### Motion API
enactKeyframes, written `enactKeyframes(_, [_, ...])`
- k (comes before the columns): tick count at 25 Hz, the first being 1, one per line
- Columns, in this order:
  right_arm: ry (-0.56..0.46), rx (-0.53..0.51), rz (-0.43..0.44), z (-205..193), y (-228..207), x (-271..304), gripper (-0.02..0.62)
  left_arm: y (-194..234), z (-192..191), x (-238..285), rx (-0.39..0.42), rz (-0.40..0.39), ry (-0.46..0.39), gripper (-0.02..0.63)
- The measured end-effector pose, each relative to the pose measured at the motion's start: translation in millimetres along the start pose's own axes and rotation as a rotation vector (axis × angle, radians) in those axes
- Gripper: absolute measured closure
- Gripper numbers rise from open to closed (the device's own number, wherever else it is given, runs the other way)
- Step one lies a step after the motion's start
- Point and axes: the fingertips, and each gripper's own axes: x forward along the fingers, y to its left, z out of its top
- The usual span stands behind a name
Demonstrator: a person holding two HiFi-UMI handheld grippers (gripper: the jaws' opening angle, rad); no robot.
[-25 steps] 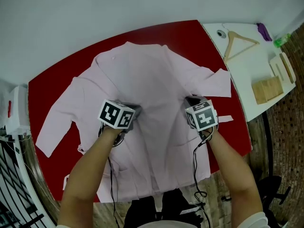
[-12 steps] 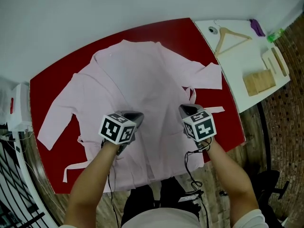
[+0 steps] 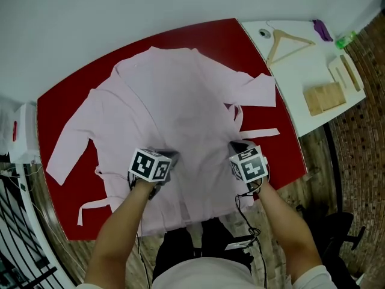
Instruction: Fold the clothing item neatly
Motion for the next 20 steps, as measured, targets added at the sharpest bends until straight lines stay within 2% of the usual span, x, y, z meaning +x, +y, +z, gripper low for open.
enactKeyframes(3, [-0.005, 0.014, -0.015, -4.5, -7.9, -0.7, 0.583, 3.7, -0.4, -3.0, -0.019, 0.008, -0.015, 0.601])
enactKeyframes(7, [-0.028, 0.054, 0.020, 2.3, -1.1, -6.5, 0.583, 1.8, -0.5, -6.9, -0.006, 0.045, -0.028, 0.601])
enactKeyframes(10, [-0.075, 0.044, 0.047, 7.3, 7.4, -26.8, 0.583, -19.6, 3.5, -17.7, 0.010, 0.035, -0.072, 0.601])
enactKeyframes(13, [-0.074, 0.020, 0.093, -8.0, 22.4, -45.3, 0.583, -52.3, -4.1, -25.0, 0.017, 0.003, -0.106, 0.601])
enactKeyframes(17, [-0.023, 0.009, 0.149, -44.5, 44.4, -53.5, 0.583, -87.7, -39.3, -12.7, -0.001, -0.026, -0.061, 0.601])
enactKeyframes(20, [0.027, -0.008, 0.155, -72.0, 52.2, -51.0, 0.583, -97.4, -64.8, 1.9, -0.030, -0.021, -0.007, 0.601])
